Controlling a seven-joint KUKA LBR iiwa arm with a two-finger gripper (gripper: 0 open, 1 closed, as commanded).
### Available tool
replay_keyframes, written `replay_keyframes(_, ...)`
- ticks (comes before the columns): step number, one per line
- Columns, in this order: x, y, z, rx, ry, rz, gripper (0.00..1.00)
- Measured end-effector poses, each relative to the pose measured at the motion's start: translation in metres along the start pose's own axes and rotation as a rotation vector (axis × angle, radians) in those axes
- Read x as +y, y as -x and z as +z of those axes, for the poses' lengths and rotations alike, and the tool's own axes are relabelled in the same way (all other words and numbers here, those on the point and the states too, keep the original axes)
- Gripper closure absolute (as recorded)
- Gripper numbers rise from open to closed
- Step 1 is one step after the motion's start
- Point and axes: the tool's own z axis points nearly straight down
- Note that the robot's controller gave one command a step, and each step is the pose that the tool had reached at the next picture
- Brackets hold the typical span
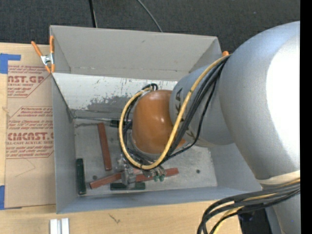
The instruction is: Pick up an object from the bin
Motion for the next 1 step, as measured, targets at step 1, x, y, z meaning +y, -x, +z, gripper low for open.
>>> replay_keyframes(1, 0.0005, 0.0015, -0.0465, -0.01, 0.0, -0.001, 1.0)
